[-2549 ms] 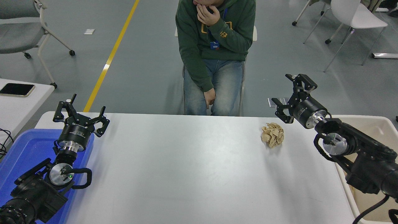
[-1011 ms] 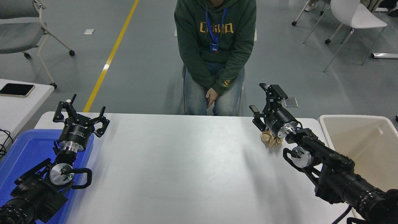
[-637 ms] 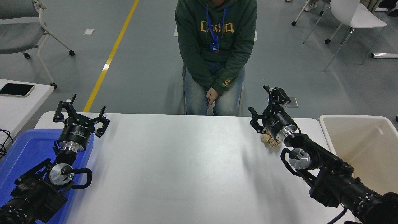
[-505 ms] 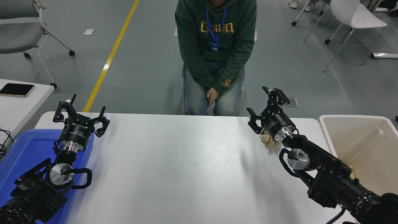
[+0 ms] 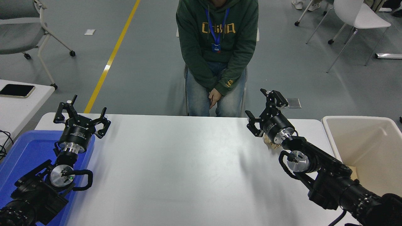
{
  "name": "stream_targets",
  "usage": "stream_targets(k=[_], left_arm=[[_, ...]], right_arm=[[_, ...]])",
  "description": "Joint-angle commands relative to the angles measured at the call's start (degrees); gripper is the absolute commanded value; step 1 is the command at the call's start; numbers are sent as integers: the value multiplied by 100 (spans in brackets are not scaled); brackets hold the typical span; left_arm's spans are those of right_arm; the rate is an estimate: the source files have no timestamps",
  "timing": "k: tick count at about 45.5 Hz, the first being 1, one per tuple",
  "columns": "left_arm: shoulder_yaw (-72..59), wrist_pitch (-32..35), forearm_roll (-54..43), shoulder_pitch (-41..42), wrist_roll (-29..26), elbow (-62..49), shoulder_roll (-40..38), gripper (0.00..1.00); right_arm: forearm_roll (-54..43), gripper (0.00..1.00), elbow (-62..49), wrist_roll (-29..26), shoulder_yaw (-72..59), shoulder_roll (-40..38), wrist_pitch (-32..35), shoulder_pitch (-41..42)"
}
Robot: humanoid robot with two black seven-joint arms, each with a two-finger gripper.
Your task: Clean the table surface
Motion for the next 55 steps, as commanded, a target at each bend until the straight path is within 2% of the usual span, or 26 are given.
stream_targets(k=[1, 18, 36, 45, 55], left_arm=[[0, 0, 2, 5, 2, 0, 0, 100], [0, 0, 2, 5, 2, 0, 0, 100], [0, 0, 2, 5, 2, 0, 0, 100], [0, 0, 2, 5, 2, 0, 0, 100], [0, 0, 2, 5, 2, -9, 0, 100]], right_arm=[[-181, 99, -26, 7, -849, -387, -217, 293], [-1060, 98, -26, -20, -3546, -1029, -876, 1515], [-2369, 98, -430, -2, -6061, -959, -1325, 2236], [-2932, 98, -1256, -2, -6949, -459, -1325, 2236], [-3029, 98, -2003, 7, -7810, 139, -1316, 2078]])
